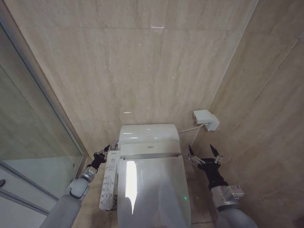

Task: Open the toilet lid, clean the toilet bowl with a toilet brush, close the toilet lid, and flush.

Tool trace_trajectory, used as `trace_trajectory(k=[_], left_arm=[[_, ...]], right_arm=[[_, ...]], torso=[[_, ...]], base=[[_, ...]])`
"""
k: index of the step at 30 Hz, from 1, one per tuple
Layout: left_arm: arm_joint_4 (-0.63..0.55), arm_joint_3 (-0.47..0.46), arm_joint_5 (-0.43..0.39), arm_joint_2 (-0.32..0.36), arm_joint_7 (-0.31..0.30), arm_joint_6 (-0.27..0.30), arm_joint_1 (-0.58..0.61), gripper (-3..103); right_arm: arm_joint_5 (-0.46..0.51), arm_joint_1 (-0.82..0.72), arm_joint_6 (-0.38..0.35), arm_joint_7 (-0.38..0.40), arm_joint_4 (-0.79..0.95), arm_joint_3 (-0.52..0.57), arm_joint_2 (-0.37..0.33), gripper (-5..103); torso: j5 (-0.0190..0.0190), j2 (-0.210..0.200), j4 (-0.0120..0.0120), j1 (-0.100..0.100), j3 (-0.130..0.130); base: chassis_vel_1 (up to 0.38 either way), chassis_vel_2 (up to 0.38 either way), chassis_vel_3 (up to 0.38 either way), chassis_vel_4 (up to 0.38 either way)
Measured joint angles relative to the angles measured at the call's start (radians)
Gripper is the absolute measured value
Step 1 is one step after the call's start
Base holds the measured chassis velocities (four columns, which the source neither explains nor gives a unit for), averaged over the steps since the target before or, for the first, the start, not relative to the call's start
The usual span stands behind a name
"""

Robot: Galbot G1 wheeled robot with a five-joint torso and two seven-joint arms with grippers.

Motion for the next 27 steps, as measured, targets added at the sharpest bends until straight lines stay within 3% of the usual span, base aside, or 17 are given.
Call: trace_trajectory(k=[18, 27], left_arm=[[-0.075, -0.045, 0.02, 0.01, 0.006, 0.005, 0.065, 0], [-0.099, -0.062, 0.027, 0.021, 0.006, 0.01, 0.08, 0]], right_arm=[[0.0, 0.0, 0.0, 0.0, 0.0, 0.0, 0.0, 100], [0.0, 0.0, 0.0, 0.0, 0.0, 0.0, 0.0, 100]], torso=[[-0.0012, 0.0, -0.0009, 0.0, 0.0], [-0.0008, 0.0, -0.0001, 0.0, 0.0]], base=[[0.0, 0.0, 0.0, 0.0], [0.0, 0.0, 0.0, 0.0]])
